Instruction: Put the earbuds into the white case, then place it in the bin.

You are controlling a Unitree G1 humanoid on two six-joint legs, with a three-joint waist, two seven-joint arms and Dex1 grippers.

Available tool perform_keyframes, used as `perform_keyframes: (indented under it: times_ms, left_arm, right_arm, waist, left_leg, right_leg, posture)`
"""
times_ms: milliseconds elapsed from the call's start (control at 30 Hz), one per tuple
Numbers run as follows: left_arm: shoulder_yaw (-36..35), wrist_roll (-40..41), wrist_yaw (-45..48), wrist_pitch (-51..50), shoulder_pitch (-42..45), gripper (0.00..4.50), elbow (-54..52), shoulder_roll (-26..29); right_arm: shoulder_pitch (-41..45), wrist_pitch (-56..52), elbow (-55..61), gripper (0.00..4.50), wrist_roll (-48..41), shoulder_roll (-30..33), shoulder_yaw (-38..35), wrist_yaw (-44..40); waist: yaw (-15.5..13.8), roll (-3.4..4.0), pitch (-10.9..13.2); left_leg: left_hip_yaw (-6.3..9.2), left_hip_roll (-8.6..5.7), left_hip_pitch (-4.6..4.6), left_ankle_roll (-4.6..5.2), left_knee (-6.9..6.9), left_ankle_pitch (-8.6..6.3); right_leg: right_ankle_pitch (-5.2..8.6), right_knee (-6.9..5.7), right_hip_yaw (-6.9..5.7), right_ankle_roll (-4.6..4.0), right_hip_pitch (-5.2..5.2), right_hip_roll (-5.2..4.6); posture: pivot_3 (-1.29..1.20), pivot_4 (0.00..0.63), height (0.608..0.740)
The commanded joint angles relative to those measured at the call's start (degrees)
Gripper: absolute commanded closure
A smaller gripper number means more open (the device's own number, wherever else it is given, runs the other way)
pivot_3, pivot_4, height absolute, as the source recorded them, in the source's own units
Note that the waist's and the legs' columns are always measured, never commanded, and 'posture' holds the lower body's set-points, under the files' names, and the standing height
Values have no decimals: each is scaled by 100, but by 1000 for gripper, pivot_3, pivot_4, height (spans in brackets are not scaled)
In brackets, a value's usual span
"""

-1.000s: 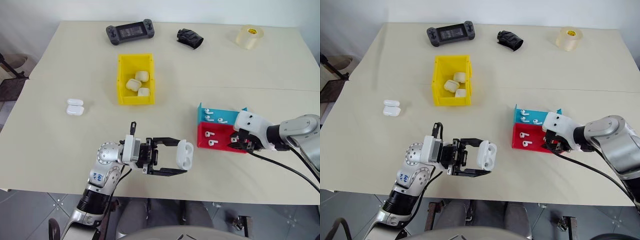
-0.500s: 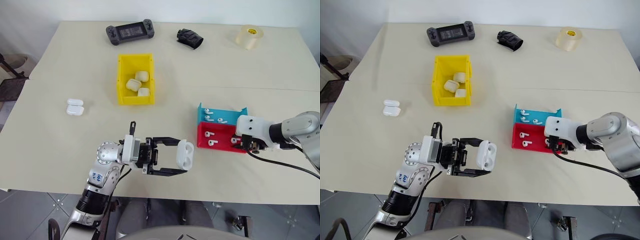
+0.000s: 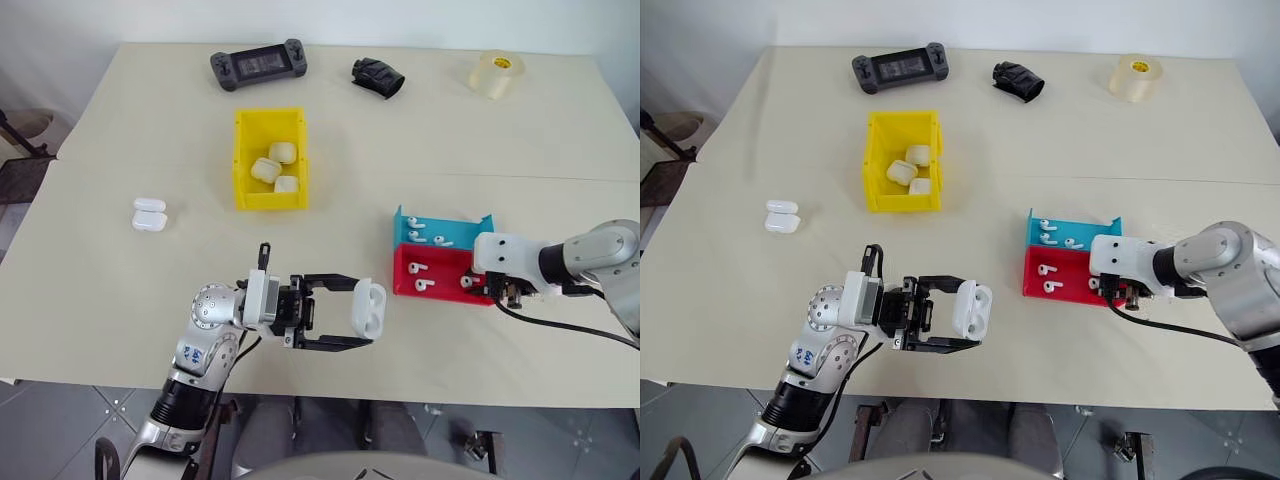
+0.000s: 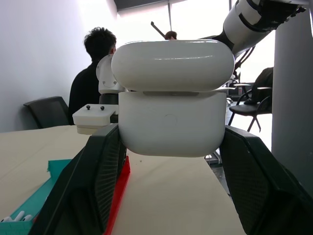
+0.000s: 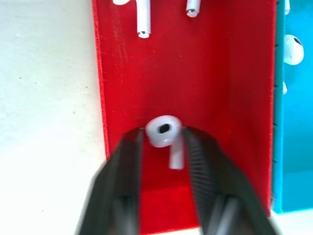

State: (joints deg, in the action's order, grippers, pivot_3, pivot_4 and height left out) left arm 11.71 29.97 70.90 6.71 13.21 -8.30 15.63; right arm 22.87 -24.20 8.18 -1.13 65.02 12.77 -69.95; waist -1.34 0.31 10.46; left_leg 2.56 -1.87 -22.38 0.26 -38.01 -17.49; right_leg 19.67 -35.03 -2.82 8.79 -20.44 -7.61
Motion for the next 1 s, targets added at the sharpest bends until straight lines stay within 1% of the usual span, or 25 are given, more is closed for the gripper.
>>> perform_keyframes:
  times_ms: [33,167,267,367,467,567,667,700,767,800,867,900,1000]
  left_arm:
    - [12,110,-4,-7,-2,1758,-246,6]
    - [9,114,6,-23,7,1758,-239,10]
    - [18,130,36,-27,9,1758,-223,7]
    - [21,183,104,-70,35,1758,-161,0]
    - [-3,311,133,-201,164,1758,7,-115]
    - [-20,402,183,-366,325,1758,154,-196]
    - [-88,577,338,-402,429,1758,291,-301]
    - [-89,591,359,-466,494,1758,357,-313]
    - [-102,624,423,-602,651,1758,519,-330]
    - [-109,641,455,-676,720,1758,588,-331]
    - [-150,683,481,-810,861,1758,709,-360]
    - [-172,710,480,-890,943,1758,761,-382]
    - [-260,802,498,-1108,1127,1758,885,-405]
  right_arm:
    - [-35,24,-100,3961,147,-56,20,32]
    - [-69,56,-123,3961,178,-71,-28,93]
    - [-164,31,-28,3961,-25,-104,-360,230]
    - [-395,15,197,3961,-538,-250,-957,275]
    - [-815,-44,615,3961,-1400,-590,-1997,305]
    - [-1120,-440,1130,3961,-2423,-1101,-2935,484]
    - [-1250,-871,1584,3961,-3239,-1572,-3525,872]
    - [-1321,-1059,1803,3961,-3641,-1757,-3746,1062]
    - [-1441,-1326,2296,3961,-4801,-2305,-4181,1628]
    - [-1513,-1320,2530,3961,-5224,-2573,-4315,1892]
    - [-1684,-1143,2971,3961,-5784,-3110,-4420,2492]
    - [-1780,-1038,3172,3961,-5931,-3354,-4399,2780]
    - [-1997,-820,3595,3961,-6063,-3799,-4173,3360]
  waist:
    - [3,0,0]
    - [3,0,0]
    - [0,0,0]
    - [-11,0,0]
    - [-19,0,1]
    - [-29,0,1]
    - [-20,0,1]
    - [-18,0,1]
    - [-18,0,1]
    - [-18,0,1]
    - [-15,0,1]
    - [-15,-1,1]
    - [-11,0,1]
  left_leg:
    - [-1,0,1,0,0,0]
    - [-1,1,2,0,0,0]
    - [0,1,2,-1,0,0]
    - [-1,0,1,0,0,0]
    - [2,-1,-2,0,1,0]
    - [3,-2,-3,0,-2,0]
    - [5,0,-1,0,-2,0]
    - [5,0,0,0,-2,0]
    - [6,1,2,0,-2,0]
    - [7,1,2,-1,-1,1]
    - [7,1,2,-1,-1,1]
    - [7,0,2,-1,0,1]
    - [9,-7,2,-1,0,1]
  right_leg:
    - [0,0,1,0,0,0]
    - [0,0,1,0,2,1]
    - [0,0,1,0,3,0]
    - [0,-1,1,0,2,-1]
    - [0,-1,-1,1,1,-2]
    - [-2,-4,-4,4,2,-2]
    - [-3,-5,-6,5,7,1]
    - [-3,-8,-6,5,7,1]
    - [-3,-9,-6,5,7,2]
    - [-3,-10,-7,5,7,2]
    - [-3,-14,-6,5,6,3]
    - [-3,-29,-5,5,6,2]
    - [-3,-42,-1,5,4,-2]
  posture:
    - [0,150,740]
    - [0,150,740]
    - [0,150,740]
    - [0,150,740]
    - [0,150,740]
    - [0,150,740]
    - [0,150,740]
    - [0,150,740]
    - [0,150,740]
    - [0,150,740]
    - [0,150,740]
    - [0,150,740]
    - [0,150,740]
